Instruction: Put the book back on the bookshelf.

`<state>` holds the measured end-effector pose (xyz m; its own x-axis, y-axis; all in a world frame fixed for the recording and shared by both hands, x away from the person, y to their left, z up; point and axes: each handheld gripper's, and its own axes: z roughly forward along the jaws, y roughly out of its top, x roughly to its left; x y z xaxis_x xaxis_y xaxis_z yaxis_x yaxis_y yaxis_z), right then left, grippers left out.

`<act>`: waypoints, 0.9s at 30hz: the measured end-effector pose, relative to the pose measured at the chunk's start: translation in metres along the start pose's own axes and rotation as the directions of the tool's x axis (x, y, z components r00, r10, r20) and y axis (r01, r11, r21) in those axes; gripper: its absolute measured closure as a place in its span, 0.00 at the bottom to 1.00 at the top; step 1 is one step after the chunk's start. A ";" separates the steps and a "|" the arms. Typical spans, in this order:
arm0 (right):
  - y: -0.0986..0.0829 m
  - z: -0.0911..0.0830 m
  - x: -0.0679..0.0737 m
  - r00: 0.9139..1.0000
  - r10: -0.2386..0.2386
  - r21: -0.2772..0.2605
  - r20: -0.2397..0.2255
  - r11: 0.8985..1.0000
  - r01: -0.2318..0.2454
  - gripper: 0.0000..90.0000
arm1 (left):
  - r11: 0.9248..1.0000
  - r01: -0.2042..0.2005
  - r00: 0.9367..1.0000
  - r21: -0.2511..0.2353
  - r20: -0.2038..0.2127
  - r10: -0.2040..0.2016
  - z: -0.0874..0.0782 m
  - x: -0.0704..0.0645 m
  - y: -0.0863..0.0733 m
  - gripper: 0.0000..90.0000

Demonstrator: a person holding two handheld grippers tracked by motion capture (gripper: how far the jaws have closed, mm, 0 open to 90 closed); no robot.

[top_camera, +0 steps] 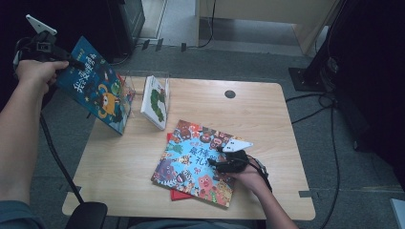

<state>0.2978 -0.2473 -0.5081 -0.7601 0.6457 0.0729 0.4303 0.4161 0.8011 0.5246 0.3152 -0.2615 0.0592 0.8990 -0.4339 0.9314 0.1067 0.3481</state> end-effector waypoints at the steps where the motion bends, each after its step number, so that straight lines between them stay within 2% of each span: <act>1: 0.000 0.000 0.000 1.000 -0.002 0.001 0.000 1.000 0.002 0.41 | 1.000 0.001 1.000 0.001 0.000 -0.001 0.000 0.000 0.000 0.90; 3: 0.000 0.000 0.000 1.000 -0.004 0.003 -0.001 1.000 0.004 0.40 | 1.000 0.007 1.000 -0.004 0.002 -0.007 -0.001 0.002 -0.001 0.90; 5: 0.000 0.000 0.000 1.000 -0.005 0.004 -0.001 1.000 0.005 0.41 | 0.999 0.023 0.999 -0.028 0.022 -0.023 -0.004 0.005 -0.002 0.87; 7: 0.000 0.000 0.000 1.000 -0.005 0.005 -0.002 1.000 0.005 0.40 | 0.999 0.033 0.999 -0.036 0.036 -0.032 -0.006 0.006 -0.003 0.75; 8: 0.000 0.000 0.000 1.000 -0.006 0.004 -0.003 1.000 0.006 0.41 | 0.999 0.019 1.000 -0.030 0.022 -0.018 -0.007 0.006 -0.004 0.71; 9: 0.000 0.000 0.000 1.000 -0.005 0.004 -0.004 1.000 0.005 0.41 | 1.000 0.006 1.000 -0.029 0.009 -0.006 -0.007 0.006 -0.004 0.70; 13: 0.000 0.000 -0.001 1.000 0.000 0.003 -0.009 1.000 0.000 0.41 | 0.999 0.003 1.000 -0.041 0.030 -0.002 -0.013 0.007 -0.006 0.65; 17: 0.000 0.000 -0.001 1.000 0.010 0.001 -0.013 1.000 -0.010 0.40 | 0.999 -0.012 1.000 -0.048 0.026 0.013 -0.021 0.005 -0.007 0.61; 22: 0.001 -0.001 -0.003 0.999 0.031 0.004 -0.019 1.000 -0.031 0.41 | 0.996 -0.027 0.999 -0.080 0.020 0.029 -0.040 0.003 -0.009 0.58; 25: 0.001 -0.002 -0.004 0.999 0.037 0.009 -0.017 0.999 -0.037 0.43 | 0.994 -0.015 1.000 -0.110 0.024 0.018 -0.051 0.002 -0.013 0.58; 27: 0.001 -0.003 -0.004 0.998 0.052 0.011 -0.019 0.999 -0.052 0.44 | 0.992 -0.024 0.999 -0.126 0.024 0.027 -0.060 0.000 -0.016 0.59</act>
<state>0.3001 -0.2514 -0.5054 -0.7457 0.6543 0.1258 0.4746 0.3891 0.7896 0.4882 0.3392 -0.2170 0.0928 0.8910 -0.4444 0.8770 0.1382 0.4602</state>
